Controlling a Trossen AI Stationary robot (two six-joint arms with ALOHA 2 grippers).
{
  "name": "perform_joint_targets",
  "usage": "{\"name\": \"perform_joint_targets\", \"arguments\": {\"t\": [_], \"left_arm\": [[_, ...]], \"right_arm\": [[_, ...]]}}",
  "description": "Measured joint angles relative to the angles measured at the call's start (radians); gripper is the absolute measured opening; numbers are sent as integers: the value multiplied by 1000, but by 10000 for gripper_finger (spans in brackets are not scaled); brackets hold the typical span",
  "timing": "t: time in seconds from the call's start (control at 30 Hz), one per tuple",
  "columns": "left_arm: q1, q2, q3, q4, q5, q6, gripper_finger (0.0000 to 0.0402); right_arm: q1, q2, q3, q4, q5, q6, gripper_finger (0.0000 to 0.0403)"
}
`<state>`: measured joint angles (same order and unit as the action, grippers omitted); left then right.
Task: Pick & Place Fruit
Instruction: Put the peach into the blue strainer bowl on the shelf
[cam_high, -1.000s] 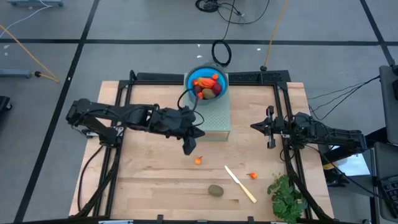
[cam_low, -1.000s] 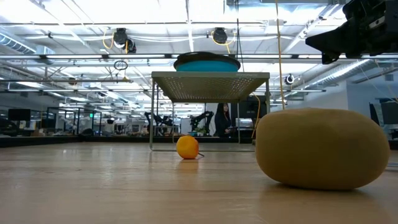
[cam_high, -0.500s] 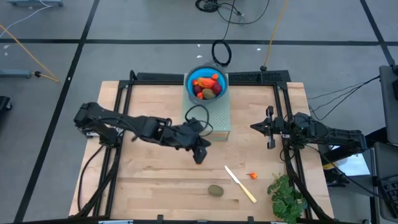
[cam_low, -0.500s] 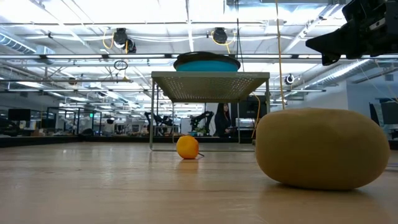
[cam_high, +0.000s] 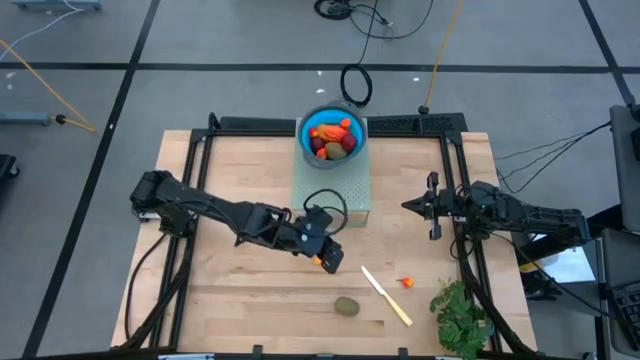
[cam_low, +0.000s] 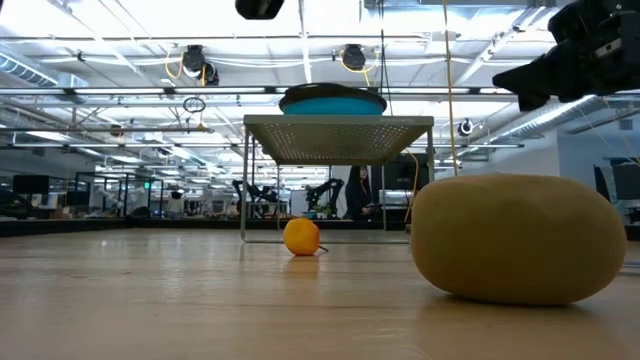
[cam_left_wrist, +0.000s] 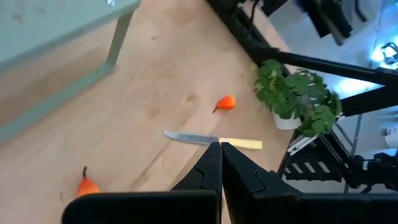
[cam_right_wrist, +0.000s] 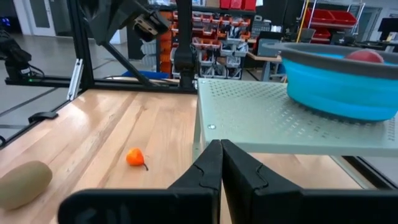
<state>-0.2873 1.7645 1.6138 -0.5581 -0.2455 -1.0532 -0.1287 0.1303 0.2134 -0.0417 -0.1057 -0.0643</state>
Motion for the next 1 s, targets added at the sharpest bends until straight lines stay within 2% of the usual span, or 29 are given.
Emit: {"name": "perform_joint_targets", "arguments": {"t": [0.3, 0.67, 1.0], "left_arm": [[1, 24, 0, -113, -1, -163, 1], [-23, 90, 0, -229, 4, -242, 1], [-40, 165, 0, -225, 15, -395, 0]], "right_arm": [[0, 0, 0, -16, -1, 0, 0], [0, 0, 0, -26, 0, -2, 0], [0, 3, 0, -41, 0, -8, 0]]}}
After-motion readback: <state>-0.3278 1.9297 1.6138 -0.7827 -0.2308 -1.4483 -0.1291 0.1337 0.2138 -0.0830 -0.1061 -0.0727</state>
